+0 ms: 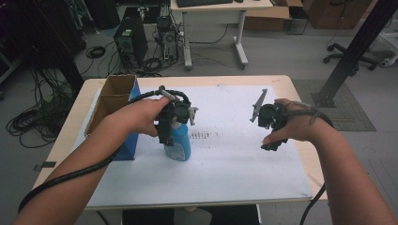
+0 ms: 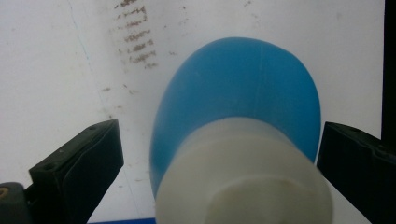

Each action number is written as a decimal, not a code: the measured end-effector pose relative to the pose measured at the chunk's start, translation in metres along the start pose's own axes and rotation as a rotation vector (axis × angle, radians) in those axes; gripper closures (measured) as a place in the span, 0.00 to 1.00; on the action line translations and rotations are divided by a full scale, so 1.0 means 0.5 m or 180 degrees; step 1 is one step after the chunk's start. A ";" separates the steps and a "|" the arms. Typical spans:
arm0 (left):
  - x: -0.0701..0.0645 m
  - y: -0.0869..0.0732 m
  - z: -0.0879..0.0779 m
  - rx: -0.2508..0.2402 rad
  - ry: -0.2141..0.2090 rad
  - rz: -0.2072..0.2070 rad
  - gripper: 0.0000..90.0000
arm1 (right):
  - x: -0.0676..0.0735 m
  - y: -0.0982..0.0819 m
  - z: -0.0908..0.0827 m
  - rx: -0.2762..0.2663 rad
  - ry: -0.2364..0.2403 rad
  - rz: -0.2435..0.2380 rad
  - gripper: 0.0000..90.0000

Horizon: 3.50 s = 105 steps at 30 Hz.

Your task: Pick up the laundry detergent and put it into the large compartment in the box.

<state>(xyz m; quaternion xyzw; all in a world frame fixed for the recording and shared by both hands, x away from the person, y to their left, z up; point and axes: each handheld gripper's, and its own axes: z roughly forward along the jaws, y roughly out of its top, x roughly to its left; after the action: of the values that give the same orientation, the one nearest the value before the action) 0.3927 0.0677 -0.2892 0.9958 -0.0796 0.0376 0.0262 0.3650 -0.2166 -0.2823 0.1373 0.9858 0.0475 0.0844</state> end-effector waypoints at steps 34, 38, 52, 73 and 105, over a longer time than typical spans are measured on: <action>-0.001 0.000 -0.001 0.0027 0.0004 0.0113 0.20 | 0.002 0.005 0.010 -0.0015 0.0026 -0.0015 0.08; -0.002 0.000 0.001 0.0049 0.0016 0.0131 0.21 | 0.002 0.010 0.009 0.0001 0.0020 -0.0039 0.08; -0.005 0.002 0.000 0.0050 0.0050 0.0154 0.25 | 0.004 0.015 0.012 0.0029 0.0019 -0.0031 0.08; -0.004 0.014 0.002 0.0158 -0.0014 0.0164 0.38 | 0.005 0.007 0.021 0.0012 0.0041 -0.0023 0.08; -0.011 0.029 -0.048 0.0098 -0.0055 -0.0106 0.42 | 0.009 -0.001 0.011 -0.0015 0.0018 -0.0002 0.08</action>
<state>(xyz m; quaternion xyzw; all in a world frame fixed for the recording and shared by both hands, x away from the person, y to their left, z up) 0.3831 0.0559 -0.2652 0.9975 -0.0627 0.0299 0.0109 0.3615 -0.2155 -0.2884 0.1367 0.9859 0.0502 0.0820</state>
